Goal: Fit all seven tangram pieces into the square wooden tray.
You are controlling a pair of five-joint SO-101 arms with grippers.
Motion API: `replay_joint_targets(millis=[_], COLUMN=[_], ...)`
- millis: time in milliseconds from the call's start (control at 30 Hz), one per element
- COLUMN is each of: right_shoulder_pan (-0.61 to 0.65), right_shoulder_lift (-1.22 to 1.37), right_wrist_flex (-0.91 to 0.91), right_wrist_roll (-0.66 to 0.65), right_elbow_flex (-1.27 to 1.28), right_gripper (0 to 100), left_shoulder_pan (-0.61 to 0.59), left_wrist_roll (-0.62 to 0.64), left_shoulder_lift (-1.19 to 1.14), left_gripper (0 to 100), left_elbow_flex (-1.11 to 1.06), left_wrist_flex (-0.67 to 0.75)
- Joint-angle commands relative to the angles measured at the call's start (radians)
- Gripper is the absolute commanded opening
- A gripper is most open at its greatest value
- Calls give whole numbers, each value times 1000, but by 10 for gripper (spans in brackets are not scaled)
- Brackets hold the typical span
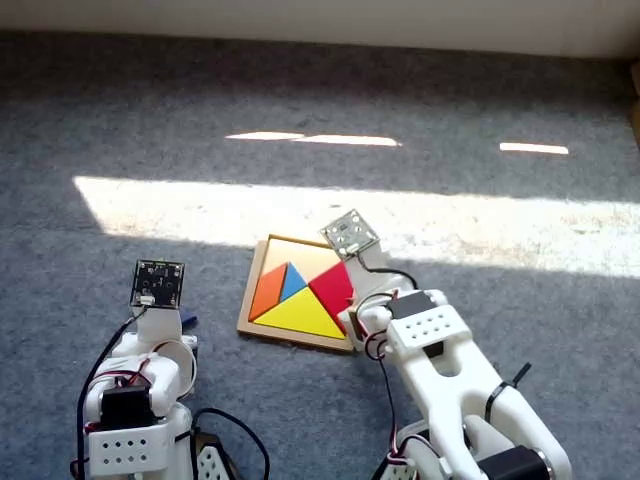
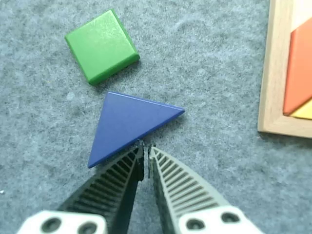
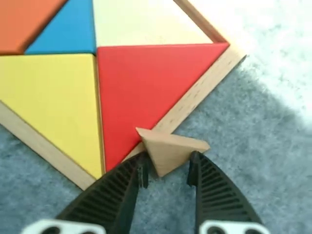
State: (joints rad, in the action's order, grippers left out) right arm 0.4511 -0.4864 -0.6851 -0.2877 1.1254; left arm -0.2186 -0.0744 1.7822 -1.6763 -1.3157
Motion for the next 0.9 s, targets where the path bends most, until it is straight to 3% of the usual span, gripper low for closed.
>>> replay_joint_targets(millis=[0, 467, 700, 867], right_shoulder_pan=[-22, 73, 81, 77], right_shoulder_lift=[2, 2, -4, -7], right_wrist_flex=[-16, -13, -13, -18], right_wrist_roll=[89, 410, 450, 559], right_elbow_flex=[-7, -10, -10, -10], right_gripper=[135, 139, 140, 242], left_shoulder_pan=[-13, -13, -13, -13], left_wrist_roll=[-6, -6, -6, -6], left_shoulder_lift=[41, 41, 41, 41], left_gripper=[43, 43, 43, 43], left_elbow_flex=[-19, -19, -19, -19], left_wrist_flex=[-8, -8, -8, -8])
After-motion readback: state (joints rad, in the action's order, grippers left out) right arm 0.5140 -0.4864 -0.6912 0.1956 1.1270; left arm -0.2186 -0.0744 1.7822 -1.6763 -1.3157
